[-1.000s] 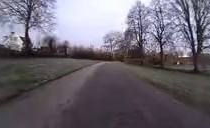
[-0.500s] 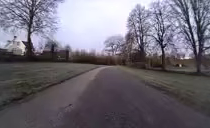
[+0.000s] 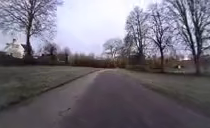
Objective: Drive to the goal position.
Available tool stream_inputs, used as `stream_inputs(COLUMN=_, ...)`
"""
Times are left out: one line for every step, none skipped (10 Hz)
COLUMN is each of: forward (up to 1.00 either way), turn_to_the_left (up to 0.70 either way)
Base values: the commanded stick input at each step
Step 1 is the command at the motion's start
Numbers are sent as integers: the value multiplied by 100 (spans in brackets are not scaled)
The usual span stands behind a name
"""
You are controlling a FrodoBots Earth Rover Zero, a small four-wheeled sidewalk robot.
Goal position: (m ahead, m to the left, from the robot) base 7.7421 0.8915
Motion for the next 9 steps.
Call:
stream_inputs(forward=100, turn_to_the_left=0)
stream_inputs(forward=100, turn_to_the_left=0)
stream_inputs(forward=100, turn_to_the_left=0)
stream_inputs(forward=100, turn_to_the_left=0)
stream_inputs(forward=100, turn_to_the_left=0)
stream_inputs(forward=100, turn_to_the_left=0)
stream_inputs(forward=100, turn_to_the_left=0)
stream_inputs(forward=100, turn_to_the_left=0)
stream_inputs(forward=100, turn_to_the_left=0)
